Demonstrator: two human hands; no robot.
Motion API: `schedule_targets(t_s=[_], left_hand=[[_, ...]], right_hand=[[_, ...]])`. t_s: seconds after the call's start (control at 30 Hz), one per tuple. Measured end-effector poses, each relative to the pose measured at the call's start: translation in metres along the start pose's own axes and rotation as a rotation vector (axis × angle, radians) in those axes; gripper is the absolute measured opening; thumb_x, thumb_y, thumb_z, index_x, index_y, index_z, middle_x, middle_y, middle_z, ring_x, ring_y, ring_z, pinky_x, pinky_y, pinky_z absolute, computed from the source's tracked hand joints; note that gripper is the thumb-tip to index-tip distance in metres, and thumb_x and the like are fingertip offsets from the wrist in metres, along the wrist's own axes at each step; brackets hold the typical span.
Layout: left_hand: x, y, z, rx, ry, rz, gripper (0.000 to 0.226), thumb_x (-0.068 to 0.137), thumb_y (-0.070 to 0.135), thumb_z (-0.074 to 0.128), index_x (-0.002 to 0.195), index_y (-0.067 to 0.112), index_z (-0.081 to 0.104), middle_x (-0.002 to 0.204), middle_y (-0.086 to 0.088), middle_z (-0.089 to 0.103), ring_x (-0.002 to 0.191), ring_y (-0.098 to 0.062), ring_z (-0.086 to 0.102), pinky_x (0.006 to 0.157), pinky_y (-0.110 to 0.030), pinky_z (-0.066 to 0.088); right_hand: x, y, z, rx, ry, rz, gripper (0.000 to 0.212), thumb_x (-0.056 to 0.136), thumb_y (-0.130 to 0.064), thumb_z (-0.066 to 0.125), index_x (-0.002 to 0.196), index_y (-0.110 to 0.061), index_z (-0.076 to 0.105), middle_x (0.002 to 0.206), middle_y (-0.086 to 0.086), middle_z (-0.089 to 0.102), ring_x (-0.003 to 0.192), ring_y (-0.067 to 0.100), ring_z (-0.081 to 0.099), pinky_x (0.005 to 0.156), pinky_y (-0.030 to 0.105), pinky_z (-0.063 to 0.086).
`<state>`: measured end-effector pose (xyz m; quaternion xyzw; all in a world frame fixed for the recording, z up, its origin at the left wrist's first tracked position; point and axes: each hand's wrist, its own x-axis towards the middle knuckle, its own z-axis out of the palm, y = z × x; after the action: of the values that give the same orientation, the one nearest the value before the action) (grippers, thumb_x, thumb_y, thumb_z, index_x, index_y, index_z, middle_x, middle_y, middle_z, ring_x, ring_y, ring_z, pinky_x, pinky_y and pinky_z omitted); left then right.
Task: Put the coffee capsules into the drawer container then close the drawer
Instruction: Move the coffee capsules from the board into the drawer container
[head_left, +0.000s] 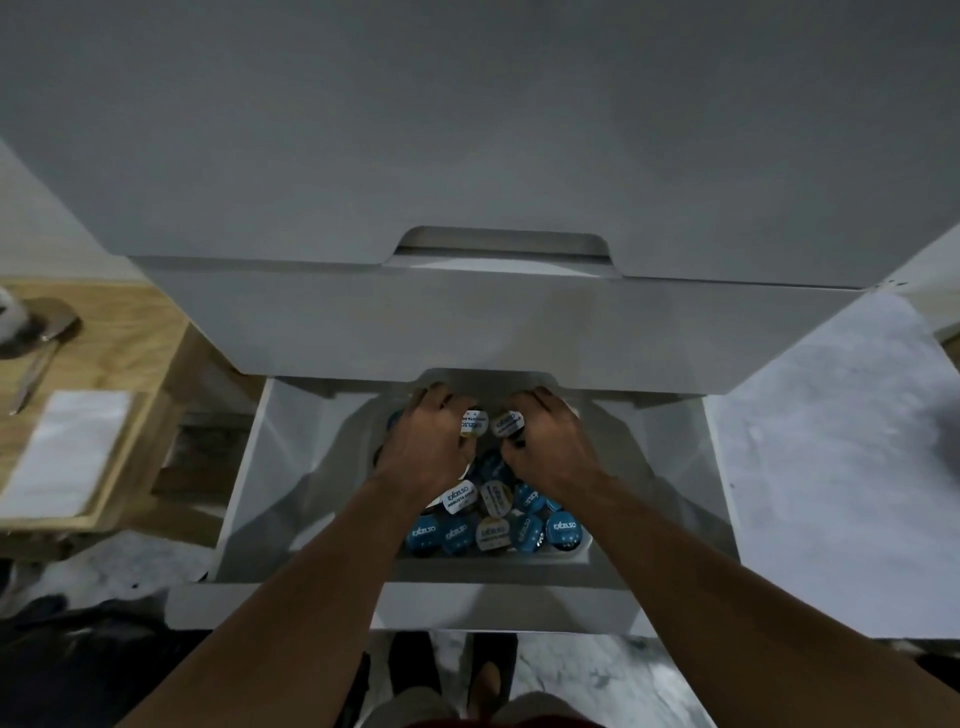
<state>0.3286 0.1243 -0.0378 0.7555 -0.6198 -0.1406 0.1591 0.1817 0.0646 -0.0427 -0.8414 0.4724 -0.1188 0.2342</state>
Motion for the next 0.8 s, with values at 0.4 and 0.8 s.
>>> schedule_targets(t_s=[0.4,0.8], left_hand=[[0.004,-0.001,0.002,0.038,-0.050,0.055,0.028,0.083,0.014,0.061,0.111,0.014,0.058,0.113,-0.007,0.057,0.101,-0.025,0.057,0.084,-0.037,0.051],[0.005,-0.012,0.002,0.061,-0.022,0.102,0.023,0.090,0.025,0.056,0.106,0.014,0.068,0.107,-0.007,0.064,0.096,-0.025,0.062,0.081,-0.040,0.054]], right_hand=[[0.002,0.005,0.009,-0.068,0.021,0.002,0.025,0.072,-0.008,0.067,0.097,-0.007,0.067,0.102,0.012,0.064,0.096,0.032,0.060,0.083,0.037,0.052],[-0.002,0.010,0.010,-0.215,0.089,-0.040,0.020,0.086,-0.028,0.063,0.100,-0.017,0.072,0.106,0.008,0.068,0.097,0.029,0.062,0.085,0.042,0.051]])
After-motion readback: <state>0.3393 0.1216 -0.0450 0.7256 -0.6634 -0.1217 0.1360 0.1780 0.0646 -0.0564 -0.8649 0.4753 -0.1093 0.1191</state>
